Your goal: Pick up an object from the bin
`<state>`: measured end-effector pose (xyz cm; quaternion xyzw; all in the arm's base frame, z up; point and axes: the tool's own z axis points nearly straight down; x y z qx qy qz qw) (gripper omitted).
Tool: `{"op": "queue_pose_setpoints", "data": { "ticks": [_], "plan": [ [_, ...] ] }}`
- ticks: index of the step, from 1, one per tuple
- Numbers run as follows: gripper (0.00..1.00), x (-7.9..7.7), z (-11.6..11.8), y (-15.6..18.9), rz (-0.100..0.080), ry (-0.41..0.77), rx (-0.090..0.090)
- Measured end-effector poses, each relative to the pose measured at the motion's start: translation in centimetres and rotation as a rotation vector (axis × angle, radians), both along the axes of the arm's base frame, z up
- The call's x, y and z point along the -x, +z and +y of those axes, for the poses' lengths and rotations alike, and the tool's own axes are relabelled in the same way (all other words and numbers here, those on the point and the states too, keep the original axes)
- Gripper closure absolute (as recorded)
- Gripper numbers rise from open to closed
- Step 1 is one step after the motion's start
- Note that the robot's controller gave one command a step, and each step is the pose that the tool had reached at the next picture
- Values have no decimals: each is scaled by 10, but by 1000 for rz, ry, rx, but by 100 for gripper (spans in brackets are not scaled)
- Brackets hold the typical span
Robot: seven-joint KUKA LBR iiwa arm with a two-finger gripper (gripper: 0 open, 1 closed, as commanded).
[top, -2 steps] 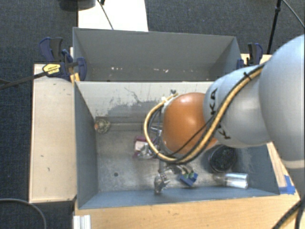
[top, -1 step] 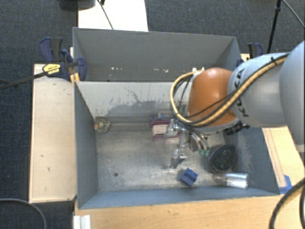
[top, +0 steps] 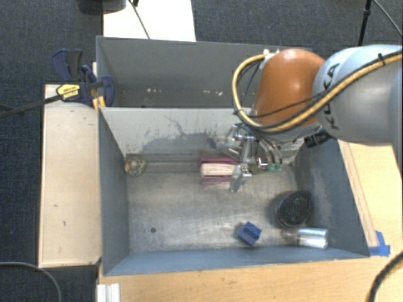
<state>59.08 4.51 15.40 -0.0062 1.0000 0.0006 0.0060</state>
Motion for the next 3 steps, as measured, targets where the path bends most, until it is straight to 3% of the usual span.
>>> {"op": "queue_pose_setpoints", "data": {
  "ticks": [1, 2, 3],
  "plan": [
    [0, -5, -2, -66, -13, -117, -7],
    [100, -11, -2, -61, -38, -120, -8],
    [100, 10, 8, 73, 2, -111, -2]
  ]
}}
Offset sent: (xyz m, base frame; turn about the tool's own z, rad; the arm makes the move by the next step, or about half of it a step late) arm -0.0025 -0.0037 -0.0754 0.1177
